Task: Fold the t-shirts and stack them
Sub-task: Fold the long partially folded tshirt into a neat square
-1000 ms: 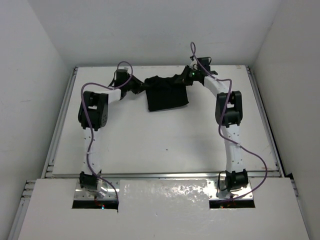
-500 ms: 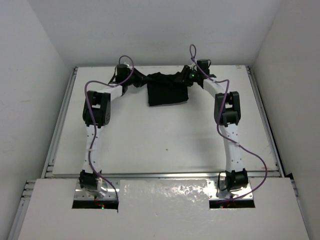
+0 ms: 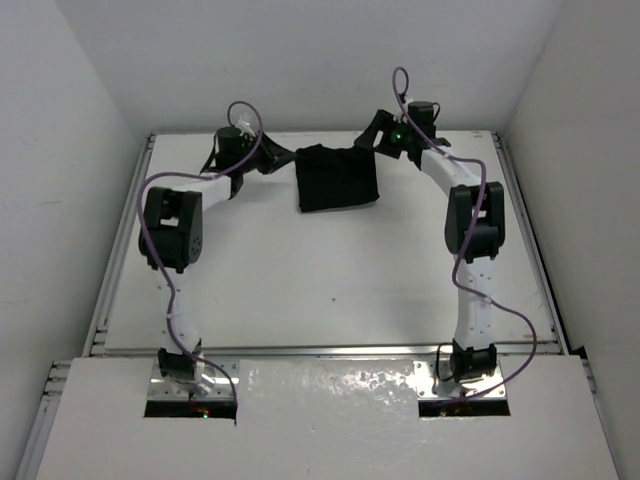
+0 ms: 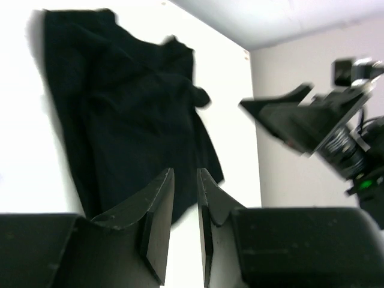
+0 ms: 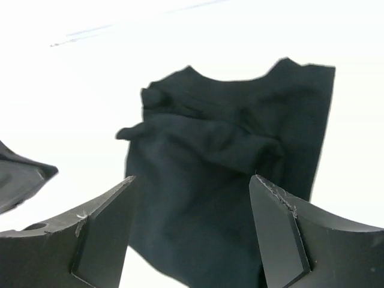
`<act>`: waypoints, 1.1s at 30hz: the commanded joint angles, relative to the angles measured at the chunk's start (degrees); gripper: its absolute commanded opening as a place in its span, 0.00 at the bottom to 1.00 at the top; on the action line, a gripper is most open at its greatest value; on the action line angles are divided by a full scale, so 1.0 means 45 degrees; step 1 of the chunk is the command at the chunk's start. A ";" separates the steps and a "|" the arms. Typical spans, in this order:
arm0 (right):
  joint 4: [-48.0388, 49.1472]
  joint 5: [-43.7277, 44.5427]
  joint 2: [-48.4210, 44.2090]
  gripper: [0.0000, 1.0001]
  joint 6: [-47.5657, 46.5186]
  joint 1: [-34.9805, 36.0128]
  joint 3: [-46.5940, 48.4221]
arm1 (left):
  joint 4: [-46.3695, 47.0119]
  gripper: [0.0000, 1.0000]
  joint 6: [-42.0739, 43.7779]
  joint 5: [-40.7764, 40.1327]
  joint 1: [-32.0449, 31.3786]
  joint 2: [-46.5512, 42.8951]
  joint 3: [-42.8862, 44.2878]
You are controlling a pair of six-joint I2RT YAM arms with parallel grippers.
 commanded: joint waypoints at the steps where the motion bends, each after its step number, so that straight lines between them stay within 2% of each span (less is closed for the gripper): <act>1: 0.1520 -0.0030 -0.2252 0.75 -0.0491 0.0040 -0.1298 | 0.1487 0.21 0.1264 0.0337 -0.0233 -0.2283 -0.1869; 4: 0.2807 -0.0614 -0.2881 0.72 -0.0629 0.0177 -0.3411 | 0.0768 0.21 0.1772 0.0124 -0.1228 -0.2678 -0.2752; 5: 0.3104 -0.1003 -0.2941 0.63 -0.0571 0.0197 -0.3764 | 0.0302 0.20 0.1851 -0.0012 -0.1636 -0.2602 -0.2772; 6: 0.3339 -0.2090 -0.2690 0.55 -0.0319 0.0197 -0.3941 | 0.0471 0.20 0.1639 0.0238 -0.1756 -0.2485 -0.2792; 8: 0.3673 -0.3326 -0.2066 0.30 -0.0064 0.0197 -0.3633 | 0.1467 0.18 0.1074 0.0902 -0.1913 -0.1725 -0.2637; 9: 0.3674 -0.4337 -0.1289 0.06 0.0266 0.0197 -0.3031 | 0.1565 0.17 0.0761 0.1195 -0.2069 -0.1084 -0.2075; 10: 0.3635 -0.4656 -0.0895 0.00 0.0424 0.0216 -0.2735 | 0.1083 0.16 0.0778 0.1178 -0.2147 -0.0729 -0.1644; 14: 0.3578 -0.5731 0.1486 0.00 0.1749 0.0177 -0.0727 | -0.1358 0.16 0.0992 0.0380 -0.2694 0.1087 0.0952; 16: 0.3498 -0.6763 0.3568 0.00 0.2550 0.0177 0.1460 | -0.3109 0.16 0.1149 -0.0071 -0.2715 0.2336 0.2879; 17: 0.3382 -0.6885 0.4259 0.00 0.3154 0.0139 0.2298 | -0.3701 0.16 0.1149 -0.0169 -0.2676 0.2824 0.3607; 18: 0.2994 -0.6847 0.4903 0.00 0.3353 0.0100 0.3931 | -0.5138 0.16 0.1188 -0.0131 -0.2637 0.3834 0.4426; 19: 0.2623 -0.6228 0.5896 0.00 0.3607 -0.0036 0.4624 | -0.5771 0.16 0.1227 -0.0111 -0.2598 0.4308 0.5943; 20: 0.2290 -0.5719 0.6196 0.08 0.3725 -0.0154 0.5250 | -0.7034 0.16 0.1382 -0.0188 -0.2578 0.5087 0.6615; 21: 0.2383 -0.5076 0.6199 0.12 0.3862 -0.0271 0.4927 | -0.7453 0.16 0.1461 -0.0170 -0.2559 0.5384 0.7163; 22: 0.2674 -0.3639 0.5870 0.13 0.4076 -0.0465 0.4015 | -0.7747 0.16 0.1558 -0.0131 -0.2558 0.5542 0.7459; 25: 0.1938 -0.1133 0.5865 0.15 0.4233 -0.0700 0.4218 | -0.7732 0.15 0.1618 0.0044 -0.2578 0.5233 0.6490; 26: 0.1858 -0.0854 0.5925 0.15 0.4524 -0.0740 0.4492 | -0.7556 0.15 0.1811 0.0238 -0.2597 0.4941 0.5596; 30: 0.2775 -0.1240 0.5731 0.19 0.6030 -0.0877 0.4143 | -0.7204 0.13 0.2340 0.0495 -0.2714 0.4120 0.3366; 31: 0.2640 -0.1396 0.5595 0.14 0.6089 -0.0858 0.4065 | -0.7106 0.12 0.2456 0.0359 -0.2773 0.3886 0.2819; 33: 0.2210 -0.1575 0.4369 0.08 0.5780 -0.0683 0.2393 | -0.6171 0.12 0.2438 0.0377 -0.2831 0.2813 0.0751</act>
